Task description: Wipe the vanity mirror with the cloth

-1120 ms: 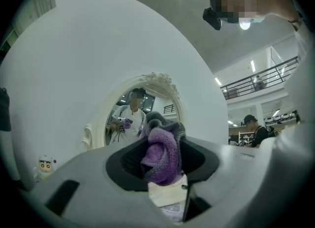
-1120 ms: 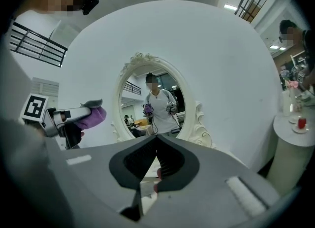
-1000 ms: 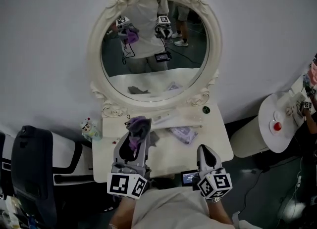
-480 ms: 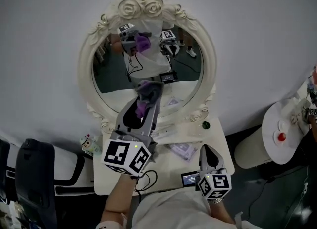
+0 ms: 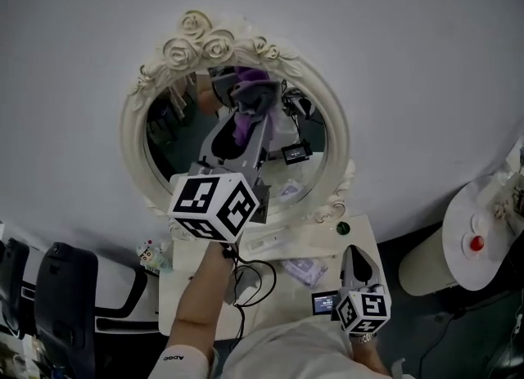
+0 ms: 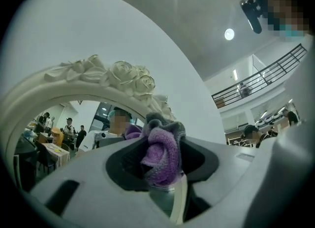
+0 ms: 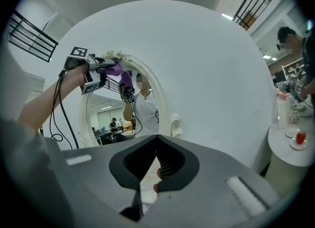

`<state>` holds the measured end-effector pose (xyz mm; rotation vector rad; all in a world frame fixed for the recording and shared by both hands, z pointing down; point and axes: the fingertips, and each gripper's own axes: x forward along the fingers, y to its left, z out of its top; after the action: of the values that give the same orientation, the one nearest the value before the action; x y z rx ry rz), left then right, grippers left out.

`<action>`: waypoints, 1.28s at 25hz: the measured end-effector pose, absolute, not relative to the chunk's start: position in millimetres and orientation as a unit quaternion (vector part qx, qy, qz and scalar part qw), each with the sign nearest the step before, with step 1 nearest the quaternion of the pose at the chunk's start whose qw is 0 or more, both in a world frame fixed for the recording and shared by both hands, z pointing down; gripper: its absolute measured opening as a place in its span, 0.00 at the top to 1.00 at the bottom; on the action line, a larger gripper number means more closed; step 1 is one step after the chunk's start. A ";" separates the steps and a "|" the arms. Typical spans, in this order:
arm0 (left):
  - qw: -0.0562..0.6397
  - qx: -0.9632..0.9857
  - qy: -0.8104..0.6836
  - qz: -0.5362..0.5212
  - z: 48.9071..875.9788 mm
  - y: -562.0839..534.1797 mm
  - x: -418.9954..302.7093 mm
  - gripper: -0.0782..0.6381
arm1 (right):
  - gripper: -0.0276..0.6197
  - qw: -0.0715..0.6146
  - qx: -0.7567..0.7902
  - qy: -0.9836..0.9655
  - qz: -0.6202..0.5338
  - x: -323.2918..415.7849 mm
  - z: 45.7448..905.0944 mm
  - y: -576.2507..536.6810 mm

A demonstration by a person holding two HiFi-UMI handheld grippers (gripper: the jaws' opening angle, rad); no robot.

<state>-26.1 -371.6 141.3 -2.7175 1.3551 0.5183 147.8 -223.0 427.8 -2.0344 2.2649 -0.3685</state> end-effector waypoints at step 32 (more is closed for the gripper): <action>0.076 -0.768 0.620 0.143 133.4 -395.6 -204.6 0.67 | 0.95 0.017 -0.617 0.776 -0.127 112.8 441.4 -240.9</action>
<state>-204.6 -395.6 133.4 -2.3022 1.8580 0.4289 112.8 -240.9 441.4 -1.9184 2.4137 -0.3945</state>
